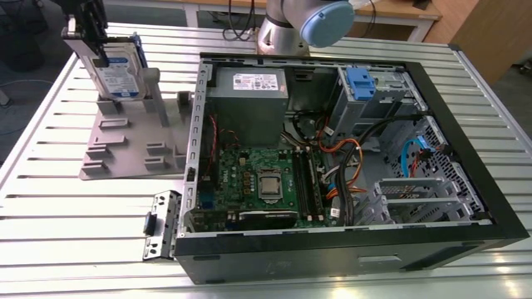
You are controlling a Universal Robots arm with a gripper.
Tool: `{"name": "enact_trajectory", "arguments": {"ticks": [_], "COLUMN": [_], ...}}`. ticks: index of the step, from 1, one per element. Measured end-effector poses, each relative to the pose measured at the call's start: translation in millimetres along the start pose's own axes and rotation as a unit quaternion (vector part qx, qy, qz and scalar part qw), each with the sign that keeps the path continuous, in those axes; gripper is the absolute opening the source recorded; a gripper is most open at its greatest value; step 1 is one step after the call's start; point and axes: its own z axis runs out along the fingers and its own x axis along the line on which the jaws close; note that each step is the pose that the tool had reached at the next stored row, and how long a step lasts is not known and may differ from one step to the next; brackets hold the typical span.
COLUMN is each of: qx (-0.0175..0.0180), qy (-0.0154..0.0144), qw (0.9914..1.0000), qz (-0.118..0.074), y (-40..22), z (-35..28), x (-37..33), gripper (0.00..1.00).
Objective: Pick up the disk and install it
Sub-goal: 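Pick up the disk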
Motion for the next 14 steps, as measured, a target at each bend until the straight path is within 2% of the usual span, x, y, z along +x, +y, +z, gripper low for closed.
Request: {"name": "enact_trajectory", "arguments": {"ticks": [14], "qx": [0.0001], "qy": [-0.0013], "qw": [1.0], "qz": [0.0], "y": [0.3], "z": [-14.2], "x": [-0.4], "gripper": [0.36]}}
